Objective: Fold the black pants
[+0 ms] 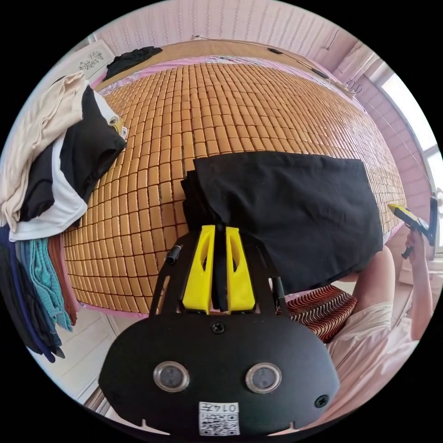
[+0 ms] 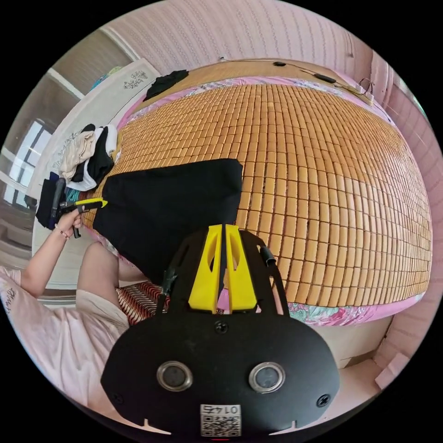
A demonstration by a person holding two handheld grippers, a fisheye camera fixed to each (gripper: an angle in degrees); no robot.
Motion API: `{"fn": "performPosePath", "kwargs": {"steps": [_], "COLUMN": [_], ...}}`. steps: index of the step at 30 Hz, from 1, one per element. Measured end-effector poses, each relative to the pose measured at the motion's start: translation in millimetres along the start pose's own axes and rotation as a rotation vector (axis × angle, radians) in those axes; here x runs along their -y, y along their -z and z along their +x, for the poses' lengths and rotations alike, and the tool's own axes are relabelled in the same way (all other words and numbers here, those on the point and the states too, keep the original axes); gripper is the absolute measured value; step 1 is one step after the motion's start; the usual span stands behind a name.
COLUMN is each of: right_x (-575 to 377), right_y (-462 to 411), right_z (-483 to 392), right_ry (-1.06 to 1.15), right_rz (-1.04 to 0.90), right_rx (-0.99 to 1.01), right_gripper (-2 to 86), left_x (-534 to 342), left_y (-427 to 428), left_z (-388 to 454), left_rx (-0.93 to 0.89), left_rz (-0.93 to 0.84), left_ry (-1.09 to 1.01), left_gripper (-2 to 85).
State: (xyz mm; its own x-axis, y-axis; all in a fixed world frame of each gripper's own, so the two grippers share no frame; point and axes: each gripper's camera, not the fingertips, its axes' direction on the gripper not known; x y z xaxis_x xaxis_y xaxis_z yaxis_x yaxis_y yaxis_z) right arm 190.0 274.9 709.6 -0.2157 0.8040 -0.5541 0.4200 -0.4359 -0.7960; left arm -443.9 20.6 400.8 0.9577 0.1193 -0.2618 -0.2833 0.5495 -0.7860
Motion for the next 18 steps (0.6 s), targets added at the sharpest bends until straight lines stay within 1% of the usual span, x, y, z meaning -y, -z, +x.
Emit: {"fn": "performPosePath", "kwargs": {"steps": [1, 2, 3, 4, 7, 9, 12, 14, 16, 18], "right_x": [-4, -12, -22, -27, -45, -50, -54, -54, -49, -31], "right_y": [-3, -13, -26, -33, -73, -93, -104, -97, -80, -53], "right_z": [-6, -20, -34, -41, -67, -86, -102, -109, -121, -152], "right_ry": [0.029, 0.088, 0.141, 0.167, 0.261, 0.302, 0.348, 0.352, 0.36, 0.427], "right_rz": [-0.029, -0.104, -0.182, -0.214, -0.357, -0.403, -0.502, -0.517, -0.465, -0.267], "right_rx": [0.015, 0.018, -0.009, -0.027, -0.188, -0.282, -0.311, -0.28, -0.261, -0.256], "right_gripper": [0.0, -0.1, -0.3, -0.4, -0.8, -0.9, -0.9, -0.9, -0.9, -0.8], "left_x": [0, -3, -8, -11, -27, -42, -64, -74, -80, -82], "left_y": [-2, -5, -8, -10, -15, -1, 19, 18, 7, -22], "left_z": [1, 2, 1, 1, -7, -3, 25, 51, 83, 128], "left_rx": [0.003, 0.001, -0.002, -0.005, -0.051, -0.091, -0.136, -0.173, -0.205, -0.258], "left_rz": [-0.002, 0.001, 0.015, 0.02, 0.033, 0.1, 0.213, 0.233, 0.229, 0.214], "left_ry": [-0.004, -0.012, -0.017, -0.016, 0.026, 0.018, -0.073, -0.159, -0.244, -0.354], "left_gripper": [4.9, 5.1, 5.2, 5.5, 6.2, 6.1, 4.9, 3.8, 1.8, 0.4]}}
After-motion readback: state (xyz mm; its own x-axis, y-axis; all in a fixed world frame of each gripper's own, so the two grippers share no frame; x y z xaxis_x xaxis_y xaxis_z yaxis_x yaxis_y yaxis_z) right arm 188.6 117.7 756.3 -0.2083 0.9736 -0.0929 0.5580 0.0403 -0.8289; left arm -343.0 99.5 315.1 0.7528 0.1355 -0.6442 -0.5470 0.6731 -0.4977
